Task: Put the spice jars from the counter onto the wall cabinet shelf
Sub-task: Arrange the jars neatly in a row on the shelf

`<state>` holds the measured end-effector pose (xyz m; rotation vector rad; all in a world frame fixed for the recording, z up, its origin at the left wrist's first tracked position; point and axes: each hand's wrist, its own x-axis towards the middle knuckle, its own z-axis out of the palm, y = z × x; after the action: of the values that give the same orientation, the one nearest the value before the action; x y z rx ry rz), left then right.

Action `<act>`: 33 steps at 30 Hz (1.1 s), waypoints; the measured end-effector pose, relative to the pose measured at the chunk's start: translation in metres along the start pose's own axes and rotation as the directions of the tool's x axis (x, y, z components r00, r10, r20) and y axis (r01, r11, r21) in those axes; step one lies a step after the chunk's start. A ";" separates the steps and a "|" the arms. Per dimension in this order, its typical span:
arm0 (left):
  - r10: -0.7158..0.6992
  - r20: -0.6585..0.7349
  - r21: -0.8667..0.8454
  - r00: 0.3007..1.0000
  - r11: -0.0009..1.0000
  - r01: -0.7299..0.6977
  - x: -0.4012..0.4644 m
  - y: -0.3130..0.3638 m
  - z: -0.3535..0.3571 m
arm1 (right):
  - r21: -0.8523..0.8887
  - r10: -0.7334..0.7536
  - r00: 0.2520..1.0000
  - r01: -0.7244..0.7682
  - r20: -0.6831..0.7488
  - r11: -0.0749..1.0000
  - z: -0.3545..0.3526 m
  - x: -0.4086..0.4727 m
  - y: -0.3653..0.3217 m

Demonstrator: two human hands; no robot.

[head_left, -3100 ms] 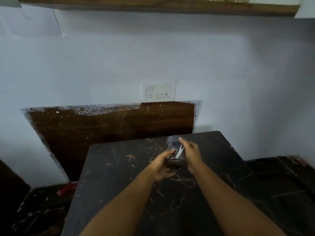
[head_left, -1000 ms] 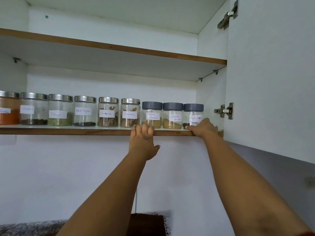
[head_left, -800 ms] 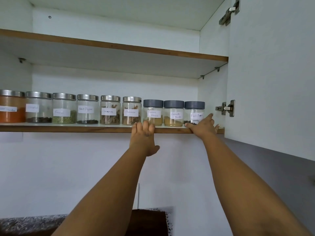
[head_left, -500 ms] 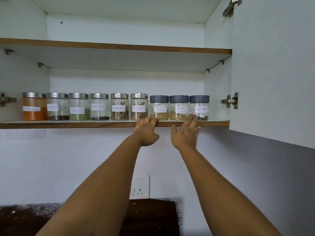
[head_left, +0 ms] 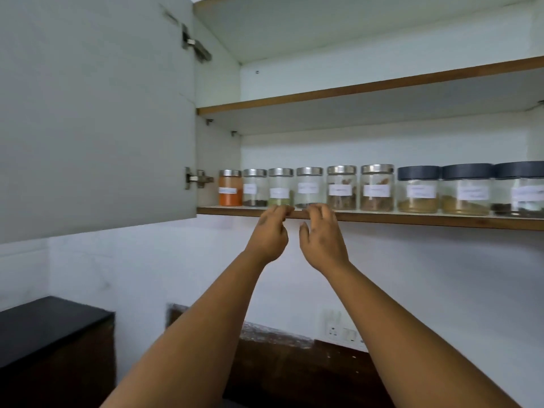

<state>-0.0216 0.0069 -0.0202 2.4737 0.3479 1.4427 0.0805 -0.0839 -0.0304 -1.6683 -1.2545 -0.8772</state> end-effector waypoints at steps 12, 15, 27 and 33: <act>0.003 0.106 0.412 0.994 0.910 -0.047 0.092 -0.134 -0.115 | -0.187 -0.082 0.991 0.101 0.109 0.977 0.083 0.104 -0.044; 0.078 0.115 0.526 0.990 0.841 -0.127 0.137 -0.158 -0.124 | -0.293 -0.093 0.989 0.123 0.116 0.948 0.103 0.145 -0.049; -0.001 0.425 0.653 0.905 0.693 -0.306 0.258 -0.200 -0.097 | -0.676 0.061 0.972 0.110 0.225 0.729 0.190 0.236 -0.060; -0.138 0.500 0.695 0.855 0.652 -0.302 0.306 -0.238 -0.059 | -0.754 0.258 0.914 0.073 0.312 0.653 0.226 0.274 -0.051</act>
<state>0.0556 0.3375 0.1765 3.4522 0.8736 0.6019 0.1093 0.2323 0.1371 -2.6805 -1.0876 -1.1250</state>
